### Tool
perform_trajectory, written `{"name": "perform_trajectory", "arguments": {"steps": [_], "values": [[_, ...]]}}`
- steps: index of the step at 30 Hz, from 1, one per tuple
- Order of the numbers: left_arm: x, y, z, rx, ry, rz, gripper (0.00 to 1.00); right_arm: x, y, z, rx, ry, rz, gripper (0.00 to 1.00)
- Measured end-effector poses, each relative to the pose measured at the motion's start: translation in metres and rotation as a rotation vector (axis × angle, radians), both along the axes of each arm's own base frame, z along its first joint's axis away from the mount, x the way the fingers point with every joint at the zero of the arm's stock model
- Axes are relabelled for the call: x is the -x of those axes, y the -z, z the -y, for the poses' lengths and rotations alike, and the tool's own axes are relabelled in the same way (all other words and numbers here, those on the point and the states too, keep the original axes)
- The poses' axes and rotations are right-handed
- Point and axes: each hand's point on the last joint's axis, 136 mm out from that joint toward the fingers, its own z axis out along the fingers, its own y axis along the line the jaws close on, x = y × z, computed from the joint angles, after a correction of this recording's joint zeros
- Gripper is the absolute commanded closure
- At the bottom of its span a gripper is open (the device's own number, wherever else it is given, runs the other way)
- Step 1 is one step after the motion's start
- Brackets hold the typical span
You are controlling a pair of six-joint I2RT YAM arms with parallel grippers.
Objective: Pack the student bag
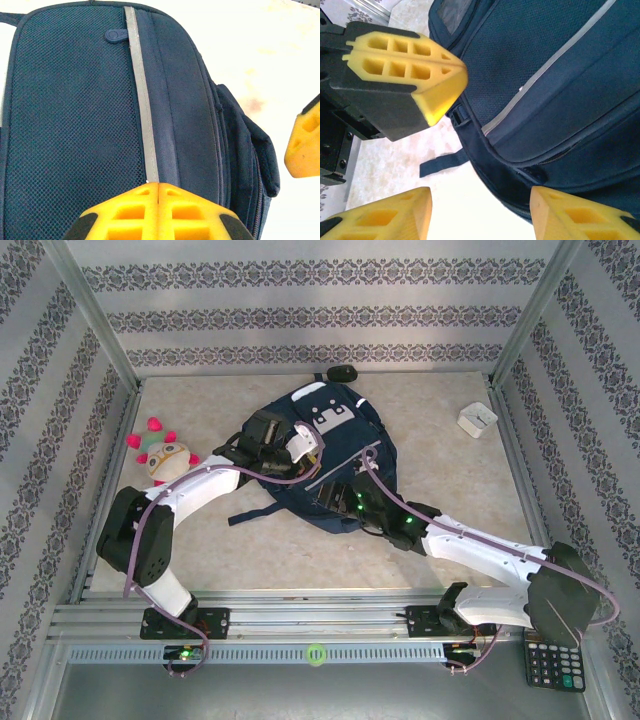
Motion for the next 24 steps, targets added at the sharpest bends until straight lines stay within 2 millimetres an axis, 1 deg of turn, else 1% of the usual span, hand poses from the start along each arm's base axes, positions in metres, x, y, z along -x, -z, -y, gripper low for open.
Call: {"name": "perform_trajectory", "arguments": {"steps": [1,2,3,4,5,6,8,10,13,16,19,22,24], "values": [[-0.001,0.0,-0.001,-0.005,0.001,0.007,0.74,-0.001,0.001,0.001,-0.015,0.006,-0.014,0.45],[-0.002,0.001,-0.002,-0.013,0.007,0.022,0.59,-0.003,0.002,0.004,-0.032,0.02,-0.028,0.45],[-0.003,0.002,-0.003,-0.026,0.015,0.043,0.46,-0.006,0.005,0.01,-0.046,0.041,-0.046,0.45],[-0.003,0.003,-0.005,-0.041,0.028,0.07,0.38,-0.008,0.009,0.016,-0.05,0.059,-0.058,0.45],[-0.003,0.006,-0.008,-0.064,0.05,0.109,0.31,-0.009,0.014,0.023,-0.055,0.078,-0.076,0.45],[-0.001,0.011,-0.011,-0.089,0.08,0.145,0.28,-0.009,0.018,0.03,-0.058,0.094,-0.09,0.45],[0.004,0.02,-0.017,-0.143,0.135,0.214,0.26,-0.011,0.023,0.041,-0.068,0.12,-0.112,0.45],[0.006,0.027,-0.02,-0.201,0.203,0.293,0.26,-0.011,0.023,0.05,-0.085,0.138,-0.122,0.45],[0.004,0.032,-0.024,-0.283,0.298,0.42,0.25,-0.011,0.017,0.057,-0.107,0.148,-0.117,0.45],[0.002,0.034,-0.026,-0.336,0.36,0.504,0.25,-0.009,0.013,0.056,-0.121,0.138,-0.11,0.45],[0.001,0.04,-0.026,-0.371,0.416,0.555,0.24,-0.008,0.014,0.059,-0.123,0.139,-0.114,0.45],[0.003,0.055,-0.027,-0.406,0.483,0.577,0.23,-0.004,0.017,0.063,-0.12,0.144,-0.121,0.45],[0.008,0.067,-0.029,-0.427,0.525,0.563,0.23,-0.005,0.017,0.065,-0.119,0.148,-0.123,0.45]]}}
